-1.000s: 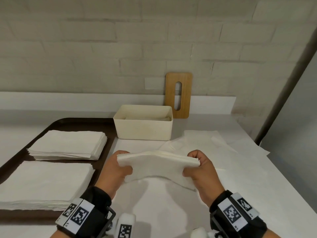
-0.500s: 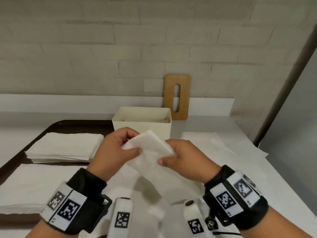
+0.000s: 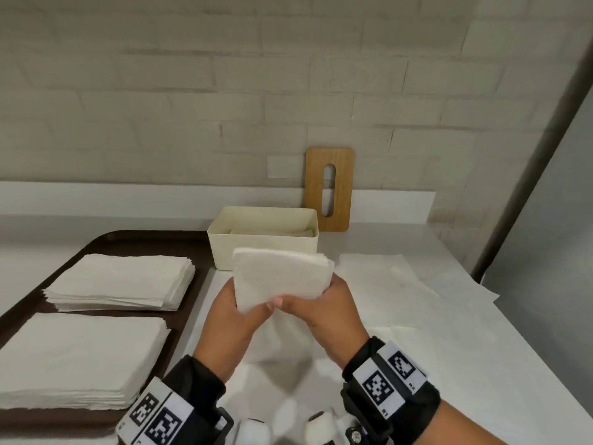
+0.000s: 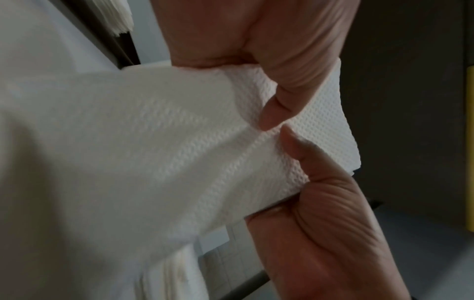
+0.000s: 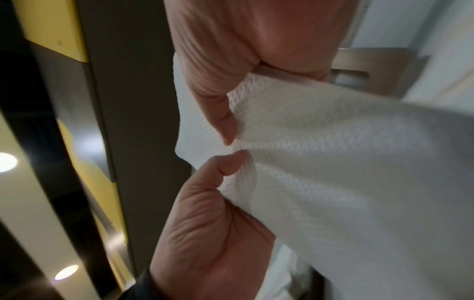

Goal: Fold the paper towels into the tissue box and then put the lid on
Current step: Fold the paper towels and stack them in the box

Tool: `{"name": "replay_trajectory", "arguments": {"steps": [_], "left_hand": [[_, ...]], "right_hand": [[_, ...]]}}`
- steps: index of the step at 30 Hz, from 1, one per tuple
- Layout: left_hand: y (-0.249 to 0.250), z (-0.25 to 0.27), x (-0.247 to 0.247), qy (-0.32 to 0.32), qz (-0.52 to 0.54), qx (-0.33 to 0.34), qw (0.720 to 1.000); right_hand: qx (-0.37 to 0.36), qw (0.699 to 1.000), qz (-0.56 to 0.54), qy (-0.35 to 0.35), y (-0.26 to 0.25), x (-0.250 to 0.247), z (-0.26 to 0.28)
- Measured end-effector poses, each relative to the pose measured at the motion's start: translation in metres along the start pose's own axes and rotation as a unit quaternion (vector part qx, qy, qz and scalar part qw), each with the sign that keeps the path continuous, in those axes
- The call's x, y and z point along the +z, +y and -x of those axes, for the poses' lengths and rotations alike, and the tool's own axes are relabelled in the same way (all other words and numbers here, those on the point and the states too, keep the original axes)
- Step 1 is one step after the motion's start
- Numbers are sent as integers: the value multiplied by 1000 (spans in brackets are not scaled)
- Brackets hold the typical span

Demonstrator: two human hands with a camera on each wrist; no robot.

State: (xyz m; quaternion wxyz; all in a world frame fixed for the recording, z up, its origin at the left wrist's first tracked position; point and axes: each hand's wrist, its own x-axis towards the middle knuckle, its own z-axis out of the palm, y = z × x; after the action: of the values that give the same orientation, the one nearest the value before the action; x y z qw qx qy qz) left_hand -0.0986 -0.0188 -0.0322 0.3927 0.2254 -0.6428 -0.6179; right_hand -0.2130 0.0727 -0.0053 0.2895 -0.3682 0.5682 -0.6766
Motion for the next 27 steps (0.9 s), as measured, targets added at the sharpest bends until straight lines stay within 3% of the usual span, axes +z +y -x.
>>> {"name": "replay_trajectory", "arguments": {"steps": [4,7,12,16,18,22,27], "left_hand": [[8,-5,-2,-2,-11,24,1000],[3,0,-4,-2,-28,2,1000],[0,4,-6,-28,-13,-37,999],[0,3,-17,-76,-136,-101,983],[0,3,-25,-45,-148,-101,983],[1,-1,-49,81,-49,-91,991],[-4,0,-48,77,17,-87,993]], "right_hand": [[-51,998,27,-6,-11,0,-8],[-27,999,39,4,-4,1,-5],[-5,999,-35,28,-3,5,-1],[-35,987,-143,57,-29,-7,-10],[-42,985,-151,73,-36,-21,-11],[-19,998,3,67,-31,-53,0],[69,995,63,31,3,-63,20]]}}
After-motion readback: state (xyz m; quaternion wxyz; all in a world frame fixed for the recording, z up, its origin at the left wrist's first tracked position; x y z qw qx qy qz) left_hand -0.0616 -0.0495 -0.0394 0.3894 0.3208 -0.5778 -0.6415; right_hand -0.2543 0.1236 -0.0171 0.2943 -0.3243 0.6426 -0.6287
